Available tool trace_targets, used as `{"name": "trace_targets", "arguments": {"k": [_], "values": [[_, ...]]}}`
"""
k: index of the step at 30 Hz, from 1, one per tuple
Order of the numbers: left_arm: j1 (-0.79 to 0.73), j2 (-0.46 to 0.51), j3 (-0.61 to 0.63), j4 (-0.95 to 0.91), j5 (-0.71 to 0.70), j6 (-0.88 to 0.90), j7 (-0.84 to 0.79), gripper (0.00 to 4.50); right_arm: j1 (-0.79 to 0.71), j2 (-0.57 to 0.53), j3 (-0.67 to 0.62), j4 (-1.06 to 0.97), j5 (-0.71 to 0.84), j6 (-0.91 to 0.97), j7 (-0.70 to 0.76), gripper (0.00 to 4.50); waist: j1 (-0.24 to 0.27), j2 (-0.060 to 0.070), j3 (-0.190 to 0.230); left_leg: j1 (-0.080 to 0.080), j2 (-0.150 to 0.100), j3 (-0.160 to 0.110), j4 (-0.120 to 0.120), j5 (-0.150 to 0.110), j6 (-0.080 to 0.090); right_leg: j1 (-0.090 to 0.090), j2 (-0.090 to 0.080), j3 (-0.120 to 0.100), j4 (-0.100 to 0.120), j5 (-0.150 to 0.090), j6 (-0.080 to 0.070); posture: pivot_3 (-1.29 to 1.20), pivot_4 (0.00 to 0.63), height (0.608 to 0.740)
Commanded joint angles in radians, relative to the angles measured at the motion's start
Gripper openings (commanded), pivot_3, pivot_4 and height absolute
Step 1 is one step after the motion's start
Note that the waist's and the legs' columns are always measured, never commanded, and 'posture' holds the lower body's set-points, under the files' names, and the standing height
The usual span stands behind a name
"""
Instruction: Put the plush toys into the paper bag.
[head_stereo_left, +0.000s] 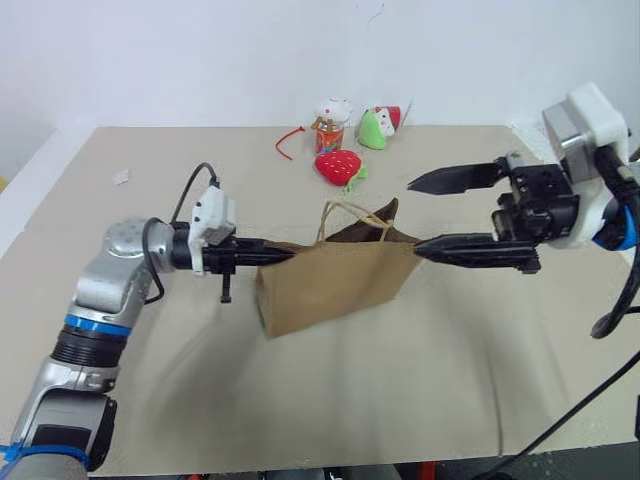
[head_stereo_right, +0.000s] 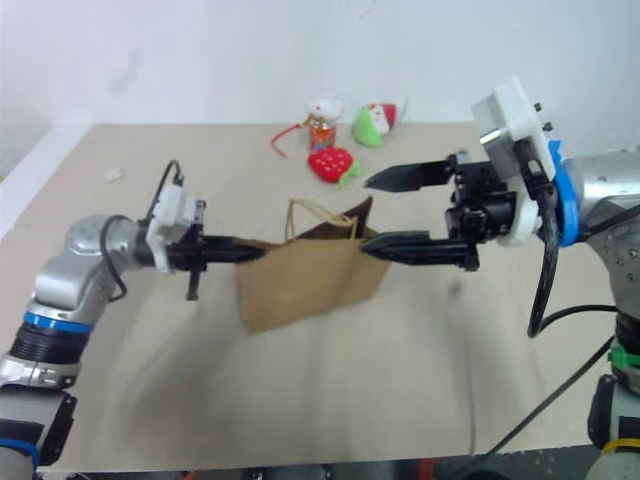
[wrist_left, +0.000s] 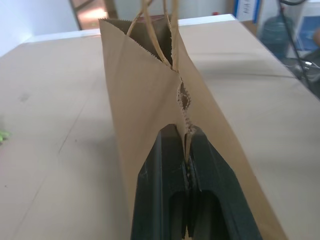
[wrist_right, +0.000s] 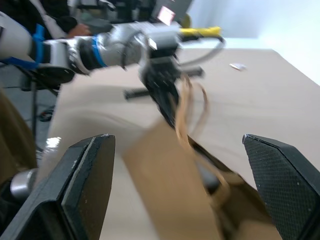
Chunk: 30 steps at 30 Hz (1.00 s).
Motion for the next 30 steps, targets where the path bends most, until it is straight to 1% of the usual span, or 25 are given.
{"name": "trace_targets", "arguments": {"k": [1, 9, 13, 19, 21, 25, 29, 30], "values": [[0.012, 0.05, 0.048, -0.057, -0.054, -0.013, -0.091, 0.0, 0.034, -0.07, -0.071, 0.033, -0.005, -0.014, 0.047, 4.43, 0.0, 0.0, 0.0, 0.0, 0.0, 0.0, 0.0, 0.0, 0.0, 0.0, 0.0, 0.0, 0.0, 0.0, 0.0, 0.0, 0.15, 0.74], [0.051, 0.04, 0.054, -0.145, -0.101, 0.019, -0.092, 0.0, 0.111, -0.059, -0.088, 0.013, 0.003, -0.029, 0.032, 4.43, 0.002, 0.0, 0.0, 0.0, 0.002, 0.0, 0.0, -0.001, -0.001, 0.0, 0.0, 0.0, 0.0, 0.0, 0.0, 0.0, 0.15, 0.74], [0.06, 0.044, 0.052, -0.191, -0.133, 0.051, -0.103, 0.0, 0.122, -0.068, -0.086, 0.021, -0.003, -0.041, 0.041, 4.43, 0.002, 0.0, 0.0, 0.001, 0.002, 0.001, 0.0, -0.001, -0.001, 0.0, 0.001, 0.0, 0.0, 0.0, 0.0, 0.0, 0.15, 0.74], [0.125, 0.061, 0.02, -0.212, -0.104, -0.003, -0.184, 0.0, 0.134, -0.074, -0.081, 0.014, -0.004, -0.05, 0.047, 4.43, 0.002, 0.0, 0.0, 0.001, 0.001, 0.002, 0.0, -0.001, -0.001, 0.0, 0.001, 0.001, 0.0, 0.0, 0.0, 0.0, 0.15, 0.74], [0.128, 0.058, 0.017, -0.199, -0.096, -0.012, -0.192, 0.0, 0.137, -0.077, -0.082, 0.012, -0.002, -0.052, 0.048, 4.43, 0.004, 0.0, 0.0, 0.001, 0.001, 0.001, 0.0, -0.001, -0.001, 0.0, 0.001, 0.0, 0.0, -0.001, 0.0, 0.0, 0.15, 0.74], [0.131, 0.054, -0.014, -0.131, -0.02, -0.095, -0.219, 0.0, 0.145, -0.079, -0.084, 0.0, 0.005, -0.05, 0.049, 4.43, 0.005, 0.0, 0.0, 0.001, 0.001, 0.002, 0.001, -0.001, -0.001, 0.0, 0.001, 0.001, 0.0, 0.0, 0.0, 0.0, 0.15, 0.74], [0.107, 0.05, -0.028, -0.103, 0.008, -0.103, -0.21, 0.0, 0.148, -0.079, -0.083, -0.006, 0.009, -0.049, 0.05, 4.43, 0.006, 0.0, 0.0, 0.001, 0.001, 0.002, 0.001, -0.001, -0.001, 0.0, 0.0, 0.001, 0.0, 0.0, 0.0, 0.0, 0.15, 0.74], [0.097, 0.052, -0.023, -0.096, 0.007, -0.107, -0.213, 0.27, 0.147, -0.08, -0.082, -0.005, 0.009, -0.05, 0.051, 4.48, 0.006, 0.0, 0.0, 0.001, 0.001, 0.002, 0.001, -0.001, -0.001, 0.0, 0.0, 0.001, 0.0, 0.0, 0.0, 0.0, 0.15, 0.74]]}}
